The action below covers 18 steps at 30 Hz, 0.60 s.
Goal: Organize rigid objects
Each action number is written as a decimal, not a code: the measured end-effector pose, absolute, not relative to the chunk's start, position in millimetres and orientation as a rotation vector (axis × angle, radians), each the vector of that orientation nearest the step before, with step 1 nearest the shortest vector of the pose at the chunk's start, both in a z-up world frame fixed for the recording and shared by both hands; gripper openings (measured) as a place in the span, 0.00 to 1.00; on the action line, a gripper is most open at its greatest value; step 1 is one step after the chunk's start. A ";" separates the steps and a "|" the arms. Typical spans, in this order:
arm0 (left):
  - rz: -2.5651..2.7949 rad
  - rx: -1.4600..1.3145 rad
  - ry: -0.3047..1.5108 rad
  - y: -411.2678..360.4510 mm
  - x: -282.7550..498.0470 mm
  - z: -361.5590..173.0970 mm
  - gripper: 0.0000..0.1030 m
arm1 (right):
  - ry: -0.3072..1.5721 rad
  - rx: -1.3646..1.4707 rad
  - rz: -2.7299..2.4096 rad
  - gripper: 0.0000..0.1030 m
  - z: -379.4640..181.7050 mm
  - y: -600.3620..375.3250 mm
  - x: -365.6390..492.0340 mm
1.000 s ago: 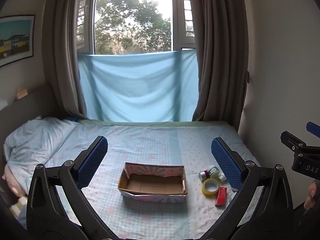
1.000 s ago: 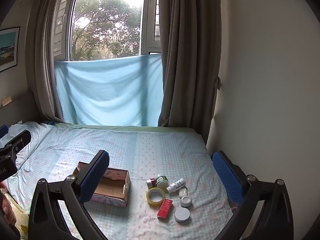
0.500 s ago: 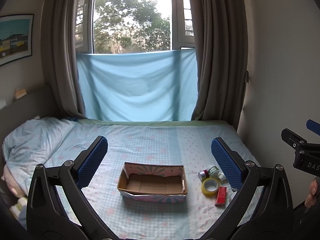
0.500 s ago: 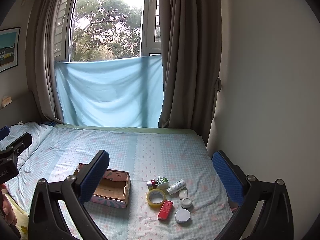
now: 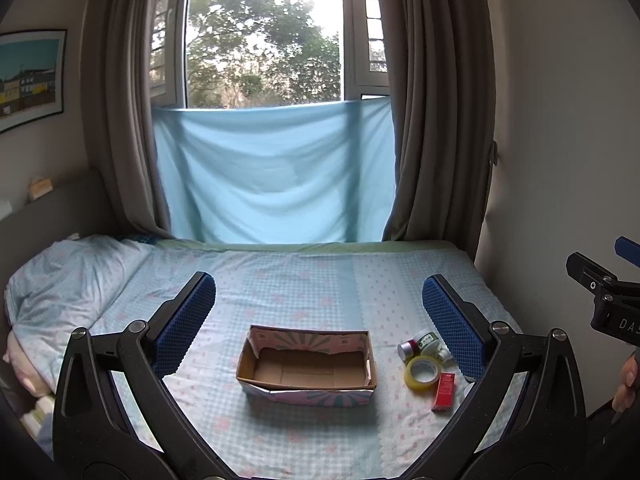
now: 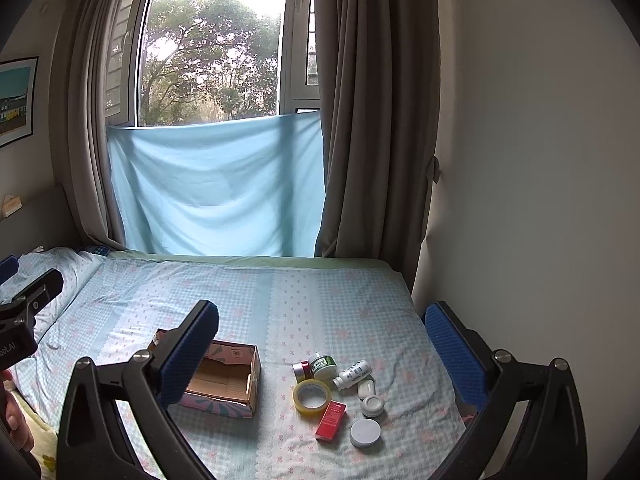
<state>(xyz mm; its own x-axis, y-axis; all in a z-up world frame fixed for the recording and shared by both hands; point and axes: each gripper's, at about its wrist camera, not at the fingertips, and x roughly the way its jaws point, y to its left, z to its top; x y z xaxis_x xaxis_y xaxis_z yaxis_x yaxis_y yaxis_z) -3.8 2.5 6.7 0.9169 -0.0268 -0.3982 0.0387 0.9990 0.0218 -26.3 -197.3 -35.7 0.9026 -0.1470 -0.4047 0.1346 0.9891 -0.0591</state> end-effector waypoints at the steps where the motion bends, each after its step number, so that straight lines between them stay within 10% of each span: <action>1: -0.034 0.028 0.409 2.7 -3.8 6.6 1.00 | 0.421 -0.030 -0.146 1.00 -35.7 -197.2 -25.8; 18: -0.033 0.013 0.424 9.0 -1.3 1.5 1.00 | 0.422 -0.031 -0.147 1.00 -36.6 -196.9 -26.0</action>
